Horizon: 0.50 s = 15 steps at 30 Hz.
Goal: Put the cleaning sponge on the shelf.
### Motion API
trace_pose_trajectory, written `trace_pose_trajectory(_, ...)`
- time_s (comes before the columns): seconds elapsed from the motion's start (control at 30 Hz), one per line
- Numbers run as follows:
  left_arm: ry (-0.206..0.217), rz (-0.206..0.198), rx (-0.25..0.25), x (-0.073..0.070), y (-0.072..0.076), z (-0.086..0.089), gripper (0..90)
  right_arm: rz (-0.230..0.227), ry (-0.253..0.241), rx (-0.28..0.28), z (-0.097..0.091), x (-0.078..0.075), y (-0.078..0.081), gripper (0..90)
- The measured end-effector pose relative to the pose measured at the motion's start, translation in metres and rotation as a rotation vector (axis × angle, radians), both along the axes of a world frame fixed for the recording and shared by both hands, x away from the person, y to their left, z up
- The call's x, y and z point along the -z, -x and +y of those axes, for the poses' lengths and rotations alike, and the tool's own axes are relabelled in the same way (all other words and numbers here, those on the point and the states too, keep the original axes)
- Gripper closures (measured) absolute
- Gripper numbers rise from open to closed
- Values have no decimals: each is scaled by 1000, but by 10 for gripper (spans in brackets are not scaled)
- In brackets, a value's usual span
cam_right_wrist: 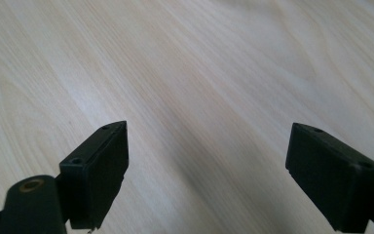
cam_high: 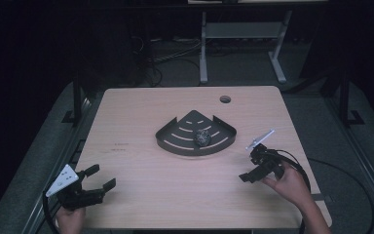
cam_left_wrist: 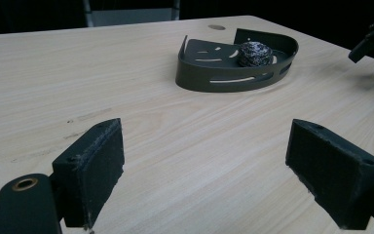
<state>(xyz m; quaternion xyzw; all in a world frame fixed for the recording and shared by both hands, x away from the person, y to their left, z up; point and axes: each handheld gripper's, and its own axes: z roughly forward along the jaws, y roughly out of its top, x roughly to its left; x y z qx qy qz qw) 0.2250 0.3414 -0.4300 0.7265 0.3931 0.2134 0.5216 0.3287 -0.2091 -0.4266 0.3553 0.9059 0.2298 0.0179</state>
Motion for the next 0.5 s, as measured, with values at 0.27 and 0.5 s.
trace_pose_trajectory(0.27, -4, 0, -3, 0, 0, 1, 133, -8, -3, 30, -14, 2, 7, 154)
trace_pose_trajectory(0.5, -6, 1, 2, 0, 0, 1, 133, -8, -5, 38, -19, 6, 14, 153)
